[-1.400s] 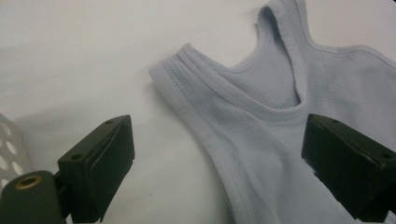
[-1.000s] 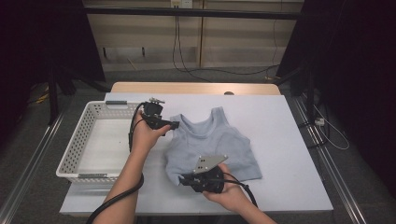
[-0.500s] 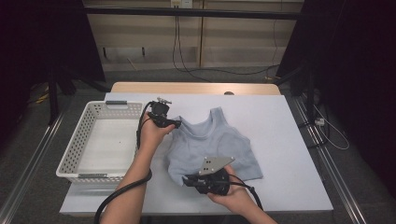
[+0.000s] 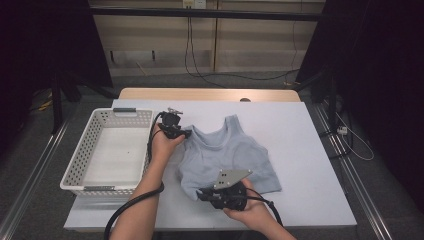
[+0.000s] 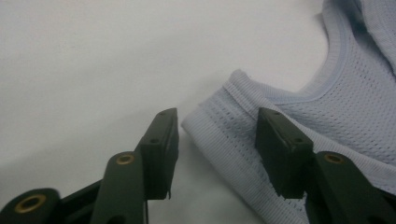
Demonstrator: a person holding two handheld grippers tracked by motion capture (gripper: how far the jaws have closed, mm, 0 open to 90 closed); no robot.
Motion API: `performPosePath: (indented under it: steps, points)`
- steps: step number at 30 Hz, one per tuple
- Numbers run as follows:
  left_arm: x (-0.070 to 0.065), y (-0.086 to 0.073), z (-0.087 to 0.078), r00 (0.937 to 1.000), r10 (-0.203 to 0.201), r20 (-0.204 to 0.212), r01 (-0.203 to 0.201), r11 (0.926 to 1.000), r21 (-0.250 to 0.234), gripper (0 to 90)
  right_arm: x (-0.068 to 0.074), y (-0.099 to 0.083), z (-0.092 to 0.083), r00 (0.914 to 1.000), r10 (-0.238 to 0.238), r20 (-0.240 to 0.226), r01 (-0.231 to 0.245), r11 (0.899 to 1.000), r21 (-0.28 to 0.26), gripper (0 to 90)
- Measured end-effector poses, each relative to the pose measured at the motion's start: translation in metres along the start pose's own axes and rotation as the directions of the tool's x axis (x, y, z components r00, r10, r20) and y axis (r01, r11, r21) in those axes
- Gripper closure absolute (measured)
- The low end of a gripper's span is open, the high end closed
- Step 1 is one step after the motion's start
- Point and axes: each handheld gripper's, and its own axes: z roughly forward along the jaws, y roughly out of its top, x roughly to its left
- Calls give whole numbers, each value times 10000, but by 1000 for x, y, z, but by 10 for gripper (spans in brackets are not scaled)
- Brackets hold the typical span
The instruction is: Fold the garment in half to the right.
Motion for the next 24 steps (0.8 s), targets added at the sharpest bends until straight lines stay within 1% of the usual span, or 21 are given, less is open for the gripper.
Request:
performPosePath:
  steps: [1, 2, 4, 5, 10, 11, 12, 13, 15, 16, 17, 18, 19, 20, 21, 23, 24]
  points:
    - [0, 0, 1, 10000, 74, -54, -74, 10000, 23, 507, 0, 0, 0, 10000, -2, 1, 2, 10000, -6, 832]
    - [-1, 0, 3, 9999, 46, -140, -46, 10000, 10, 507, 0, 1, 0, 10000, 10, -18, -10, 10000, -11, 832]
    - [-1, 0, 6, 9999, 79, -133, -78, 9999, 131, 506, 0, 1, 0, 10000, 5, -26, -5, 10000, -28, 832]
    - [-1, 0, 9, 9999, -30, -118, 31, 9999, 97, 504, 0, 1, -1, 10000, -4, -30, 3, 10000, -37, 832]
    - [0, 2, 14, 10000, -79, -30, 79, 10000, 41, 506, -1, 1, -1, 10000, -45, -55, 45, 10000, -48, 832]
    - [1, 2, 14, 10000, 64, -33, -63, 9999, 120, 511, -1, 1, -1, 10000, -41, -65, 41, 10000, -47, 832]
    - [-1, 2, 15, 9999, 92, -95, -92, 9999, 78, 519, -1, 1, -1, 10000, -41, -68, 40, 10000, -49, 832]
    - [-2, 3, 15, 9997, 216, -104, -214, 9997, 141, 530, -1, 1, -1, 10000, -47, -70, 46, 10000, -43, 832]
    - [-4, 2, 15, 9999, 79, -87, -79, 10000, 47, 575, -1, 1, -1, 10000, -12, -79, 11, 10000, -51, 832]
    - [-3, 1, 15, 9999, 80, -144, -80, 10000, 8, 603, -1, 1, -1, 10000, -28, -84, 28, 10000, -43, 832]
    - [-3, 0, 14, 9999, -98, -121, 98, 9999, -45, 645, -1, 0, -1, 10000, -21, -79, 21, 10000, -45, 832]
    - [-2, 0, 13, 9998, -185, -86, 185, 9998, 15, 685, -1, 0, 0, 10000, 7, -74, -7, 10000, -33, 832]
    - [-2, 0, 12, 9999, -169, -22, 169, 9997, 180, 726, -1, 0, 0, 10000, 29, -65, -29, 10000, -20, 833]
    - [-4, 1, 12, 9998, -180, 24, 180, 9996, 225, 766, -1, 0, 0, 10000, 17, -47, -17, 10000, 2, 833]
    - [-6, 1, 11, 9999, -90, 68, 88, 9995, 311, 799, 0, 0, 0, 10000, 5, -50, -5, 10000, 19, 833]
    - [-8, 1, 11, 9998, -197, 93, 194, 9993, 333, 826, 0, 0, 0, 10000, 21, -58, -21, 10000, 23, 833]
    - [-8, 1, 10, 9993, -362, 104, 358, 9986, 379, 831, 0, 0, 0, 10000, 27, -60, -27, 10000, 19, 833]
